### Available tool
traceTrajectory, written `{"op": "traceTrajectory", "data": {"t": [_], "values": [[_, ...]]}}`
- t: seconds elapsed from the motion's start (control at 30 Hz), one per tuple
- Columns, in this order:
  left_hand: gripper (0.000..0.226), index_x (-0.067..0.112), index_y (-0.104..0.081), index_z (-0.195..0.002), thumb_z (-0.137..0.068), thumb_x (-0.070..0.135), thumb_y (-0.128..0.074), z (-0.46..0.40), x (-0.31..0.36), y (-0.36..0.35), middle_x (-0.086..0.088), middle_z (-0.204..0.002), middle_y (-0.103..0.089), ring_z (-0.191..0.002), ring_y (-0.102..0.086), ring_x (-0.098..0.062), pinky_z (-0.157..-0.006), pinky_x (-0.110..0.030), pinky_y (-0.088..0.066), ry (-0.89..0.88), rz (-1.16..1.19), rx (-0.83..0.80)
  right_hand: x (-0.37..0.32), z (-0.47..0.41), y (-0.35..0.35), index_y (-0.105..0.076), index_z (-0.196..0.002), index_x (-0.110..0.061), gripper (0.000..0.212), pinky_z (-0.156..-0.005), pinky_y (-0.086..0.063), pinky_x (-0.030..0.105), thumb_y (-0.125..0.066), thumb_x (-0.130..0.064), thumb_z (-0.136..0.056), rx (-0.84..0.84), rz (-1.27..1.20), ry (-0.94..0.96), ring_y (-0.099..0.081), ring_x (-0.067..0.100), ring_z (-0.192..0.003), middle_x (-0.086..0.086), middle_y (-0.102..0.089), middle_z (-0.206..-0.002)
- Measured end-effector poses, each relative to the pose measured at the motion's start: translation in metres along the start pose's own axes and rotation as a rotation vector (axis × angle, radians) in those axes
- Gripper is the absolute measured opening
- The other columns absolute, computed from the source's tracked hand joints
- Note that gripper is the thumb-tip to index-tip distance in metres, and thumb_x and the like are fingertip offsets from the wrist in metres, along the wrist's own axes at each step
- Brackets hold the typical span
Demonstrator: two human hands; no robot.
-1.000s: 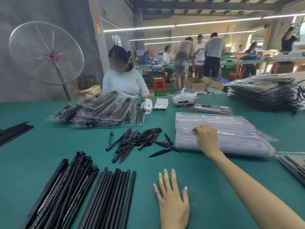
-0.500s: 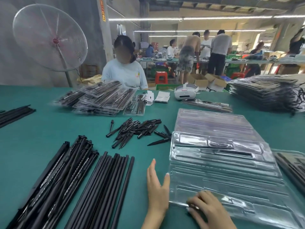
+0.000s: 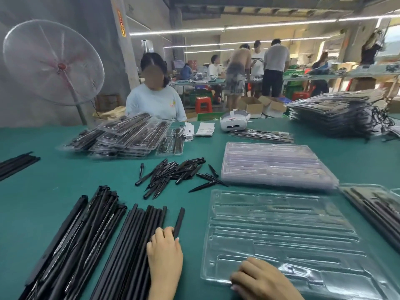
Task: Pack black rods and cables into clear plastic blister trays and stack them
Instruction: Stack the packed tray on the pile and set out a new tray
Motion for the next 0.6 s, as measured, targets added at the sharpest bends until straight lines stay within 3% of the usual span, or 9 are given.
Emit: {"op": "traceTrajectory", "data": {"t": [0.17,0.27,0.37,0.5,0.6], "values": [[0.03,0.024,-0.041,-0.128,-0.103,0.037,-0.028,0.002,0.002,0.001,0.008,-0.119,-0.044,-0.1,-0.055,-0.004,-0.085,-0.016,-0.037,-0.009,0.093,-0.051,0.002,-0.001,0.004,-0.067,-0.071,-0.027,0.029,-0.055,-0.043,0.016,-0.049,-0.03,-0.095,-0.028,-0.013,-0.041,-0.05,0.009,-0.058,-0.009,-0.053,-0.066],[0.029,0.016,-0.049,-0.122,-0.102,0.032,-0.035,0.0,0.002,-0.006,0.002,-0.115,-0.049,-0.093,-0.057,-0.013,-0.079,-0.021,-0.043,0.021,0.289,-0.114,0.003,0.001,0.002,-0.066,-0.072,-0.028,0.019,-0.055,-0.042,0.015,-0.059,-0.03,-0.089,-0.066,-0.045,-0.064,-0.049,0.009,-0.059,-0.009,-0.051,-0.066],[0.027,0.011,-0.057,-0.116,-0.1,0.028,-0.043,-0.002,0.0,-0.013,-0.003,-0.108,-0.057,-0.092,-0.052,-0.015,-0.081,-0.025,-0.04,0.08,0.491,-0.154,0.004,0.002,-0.002,-0.065,-0.075,-0.029,0.024,-0.057,-0.04,0.013,-0.054,-0.036,-0.095,-0.119,-0.081,-0.076,-0.048,0.007,-0.062,-0.01,-0.05,-0.069],[0.023,0.017,-0.066,-0.089,-0.099,0.027,-0.047,0.001,0.014,-0.013,0.007,-0.062,-0.053,-0.056,-0.049,-0.009,-0.055,-0.021,-0.037,0.072,0.73,-0.267,0.001,0.002,-0.003,-0.064,-0.079,-0.03,0.024,-0.059,-0.042,0.013,-0.051,-0.042,-0.096,-0.192,-0.106,-0.046,-0.049,0.005,-0.067,-0.012,-0.052,-0.073],[0.026,0.008,-0.063,-0.09,-0.101,0.022,-0.044,-0.001,0.028,-0.012,0.001,-0.057,-0.043,-0.037,-0.037,-0.009,-0.042,-0.018,-0.03,0.138,1.024,-0.373,0.0,-0.001,0.001,-0.065,-0.073,-0.027,0.02,-0.054,-0.043,0.017,-0.059,-0.035,-0.089,-0.152,-0.086,-0.073,-0.05,0.008,-0.061,-0.009,-0.053,-0.069]]}}
Point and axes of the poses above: each hand's wrist, its own z-axis away from the middle knuckle, its own y-axis out of the back of the hand, x = y × z, the point moved 7 cm from there along -z, towards the middle knuckle
